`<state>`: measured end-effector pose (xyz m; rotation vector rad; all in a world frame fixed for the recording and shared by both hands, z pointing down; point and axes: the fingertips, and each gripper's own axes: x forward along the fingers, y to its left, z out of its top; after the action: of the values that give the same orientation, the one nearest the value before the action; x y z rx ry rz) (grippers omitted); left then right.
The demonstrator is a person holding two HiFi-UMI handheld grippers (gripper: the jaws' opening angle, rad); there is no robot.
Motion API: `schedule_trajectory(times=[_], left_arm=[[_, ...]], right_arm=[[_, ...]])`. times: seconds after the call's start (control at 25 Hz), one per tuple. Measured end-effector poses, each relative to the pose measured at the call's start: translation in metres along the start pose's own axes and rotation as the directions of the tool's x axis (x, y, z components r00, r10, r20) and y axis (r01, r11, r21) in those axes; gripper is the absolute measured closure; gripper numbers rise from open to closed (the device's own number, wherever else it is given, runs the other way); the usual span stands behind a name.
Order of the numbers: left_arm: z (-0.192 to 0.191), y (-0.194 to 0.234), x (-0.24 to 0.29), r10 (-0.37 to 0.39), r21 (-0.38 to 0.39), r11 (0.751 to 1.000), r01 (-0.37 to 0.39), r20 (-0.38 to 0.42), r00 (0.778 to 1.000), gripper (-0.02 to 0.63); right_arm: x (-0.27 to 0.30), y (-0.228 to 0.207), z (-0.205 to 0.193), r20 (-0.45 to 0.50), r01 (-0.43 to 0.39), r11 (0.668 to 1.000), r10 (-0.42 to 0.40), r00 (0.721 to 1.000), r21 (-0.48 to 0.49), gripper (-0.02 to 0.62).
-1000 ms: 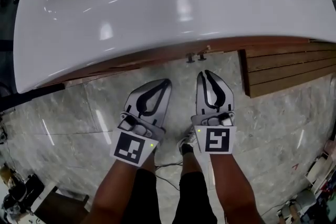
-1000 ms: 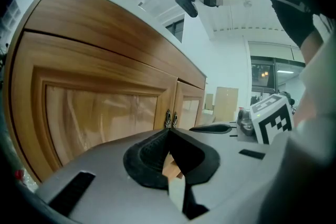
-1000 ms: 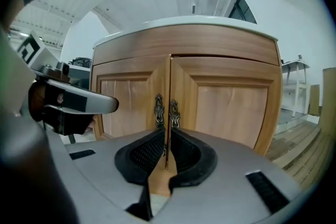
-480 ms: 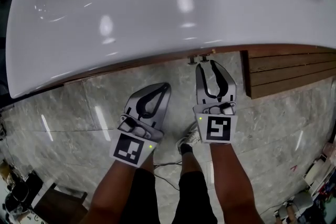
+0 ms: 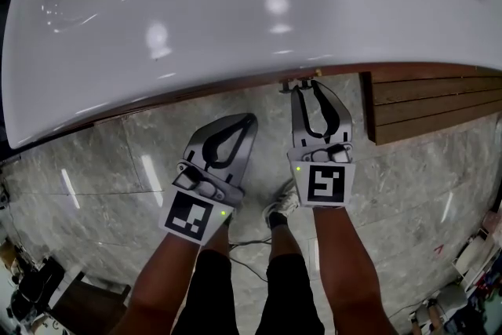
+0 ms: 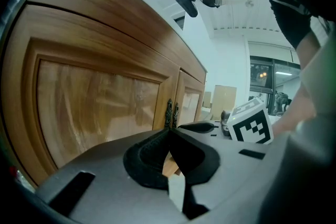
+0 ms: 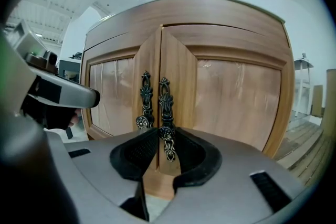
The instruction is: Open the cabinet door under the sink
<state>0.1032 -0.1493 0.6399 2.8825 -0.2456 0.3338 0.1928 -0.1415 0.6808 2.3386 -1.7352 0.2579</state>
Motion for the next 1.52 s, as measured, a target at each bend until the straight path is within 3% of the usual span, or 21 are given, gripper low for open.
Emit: schedule_trajectory(times=[0.4, 0.92, 1.32, 1.52], left_arm=[[-0.013, -0.005, -0.005, -0.007, -0.011, 1.0, 0.007, -0.024, 1.0, 0.585], [-0.02, -0.002, -0.015, -0.018, -0.004, 1.0, 0.018, -0.045, 0.999, 0.585], [-0.022, -0.012, -0.017, -0.023, 0.005, 1.0, 0.023, -0.05, 0.998, 0.584], [-0.029, -0.01, -0.021, 0.012, -0.009, 1.0, -0.013, -0.065, 0.998, 0.585]], right_arm=[[0.003, -0.001, -0.005, 0.001, -0.021, 1.0, 0.021, 1.0, -0.017, 0.503], [-0.006, 0.0, -0.001, 0.017, -0.026, 0.999, 0.026, 1.0, 0.029, 0.504], [-0.029, -0.001, -0.007, 0.023, -0.083, 0.996, 0.083, 0.996, 0.033, 0.505], [-0.045, 0.001, -0.011, 0.027, -0.128, 0.991, 0.127, 0.992, 0.039, 0.505]])
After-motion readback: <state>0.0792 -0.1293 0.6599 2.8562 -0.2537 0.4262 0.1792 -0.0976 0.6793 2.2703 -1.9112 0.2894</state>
